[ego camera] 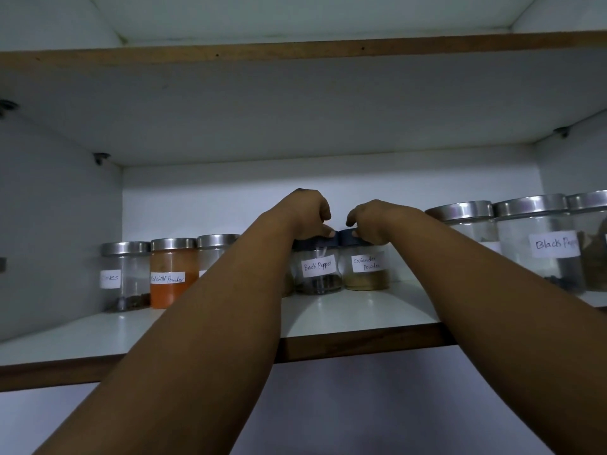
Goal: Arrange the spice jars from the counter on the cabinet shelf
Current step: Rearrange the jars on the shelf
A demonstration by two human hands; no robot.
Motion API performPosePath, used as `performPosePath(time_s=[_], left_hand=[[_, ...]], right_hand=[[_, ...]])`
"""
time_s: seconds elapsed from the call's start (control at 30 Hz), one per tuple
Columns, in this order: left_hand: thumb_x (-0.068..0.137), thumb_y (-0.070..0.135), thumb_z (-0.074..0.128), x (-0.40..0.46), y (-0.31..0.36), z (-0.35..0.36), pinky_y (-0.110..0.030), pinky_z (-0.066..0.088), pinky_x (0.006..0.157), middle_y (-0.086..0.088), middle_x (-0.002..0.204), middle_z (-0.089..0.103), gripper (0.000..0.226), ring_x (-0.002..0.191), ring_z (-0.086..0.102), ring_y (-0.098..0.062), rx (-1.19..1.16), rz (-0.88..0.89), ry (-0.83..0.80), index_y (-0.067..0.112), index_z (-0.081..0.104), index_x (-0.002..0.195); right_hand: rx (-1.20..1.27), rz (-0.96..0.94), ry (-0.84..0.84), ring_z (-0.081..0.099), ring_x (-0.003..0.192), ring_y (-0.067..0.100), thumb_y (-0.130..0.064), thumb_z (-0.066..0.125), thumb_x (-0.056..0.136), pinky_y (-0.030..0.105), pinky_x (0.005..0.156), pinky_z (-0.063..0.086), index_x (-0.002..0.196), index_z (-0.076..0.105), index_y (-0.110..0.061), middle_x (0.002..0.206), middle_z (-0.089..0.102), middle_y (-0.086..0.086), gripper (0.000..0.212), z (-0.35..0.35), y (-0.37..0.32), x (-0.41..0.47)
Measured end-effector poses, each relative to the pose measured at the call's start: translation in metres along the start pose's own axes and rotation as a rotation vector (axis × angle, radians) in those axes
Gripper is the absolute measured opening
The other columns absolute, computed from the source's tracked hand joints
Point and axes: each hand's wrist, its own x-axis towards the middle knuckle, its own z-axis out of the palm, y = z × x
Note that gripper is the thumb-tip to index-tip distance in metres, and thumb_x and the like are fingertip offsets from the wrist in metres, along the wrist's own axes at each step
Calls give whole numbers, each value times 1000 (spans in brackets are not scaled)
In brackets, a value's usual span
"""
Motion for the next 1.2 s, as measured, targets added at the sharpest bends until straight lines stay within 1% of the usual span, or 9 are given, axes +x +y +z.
performPosePath(time_s=[0.33,0.43,0.53,0.63,0.73,0.8,0.9,1.03,1.2], left_hand=[[82,29,75,3,3,2,-33,48,91,-7,118,67,38,108,60,-23,121,-30,-93,10,69,115],[84,46,69,-7,5,-2,-37,37,104,-8,141,51,65,130,45,-26,86,-9,28,14,51,138],[88,50,63,-17,14,-5,-36,31,110,-7,146,44,69,138,32,-25,-65,76,221,16,42,144],[91,45,60,-25,34,-15,-35,39,98,-4,114,64,53,121,47,-22,-173,122,403,17,51,135],[94,24,52,-35,67,-29,-34,50,84,7,72,59,36,91,61,-25,-306,144,436,20,56,130],[94,17,47,-39,92,-33,-35,49,93,-2,98,68,47,103,61,-23,-390,187,311,24,45,141],[95,14,47,-39,130,-35,-37,38,110,-3,146,47,58,134,43,-19,-376,247,148,26,31,149],[93,19,54,-32,174,-43,-29,41,100,-2,136,57,42,123,53,-17,-207,220,143,18,52,135],[90,38,65,-15,202,-42,-39,49,97,-7,122,66,42,110,61,-22,133,99,27,11,64,123]], right_hand=[[40,41,2,51,122,28,-11,52,97,34,97,45,141,44,-12,138,49,14,45,2,-11,-14],[114,43,141,42,127,33,-17,57,95,42,103,40,146,34,-17,141,42,15,56,-4,-20,-29],[85,28,386,42,124,32,-12,61,90,39,99,40,142,39,-13,136,45,15,57,-17,-16,-51],[77,34,579,45,118,30,-20,60,92,38,91,43,125,53,-8,126,51,14,36,-44,9,-79],[-36,72,638,47,115,30,-36,56,94,42,90,45,110,65,-8,120,55,11,33,-76,55,-107],[-62,90,592,43,122,30,-33,56,93,44,96,44,113,66,-13,129,50,10,30,-94,89,-123],[25,138,348,26,138,32,-19,57,92,47,111,33,139,48,-21,150,30,9,48,-104,134,-139],[-11,65,67,46,129,24,-33,57,96,38,108,36,135,54,-16,139,52,6,43,-102,167,-155],[-53,-72,7,56,117,22,-40,52,97,35,99,43,127,63,-15,130,61,4,40,-79,181,-160]])
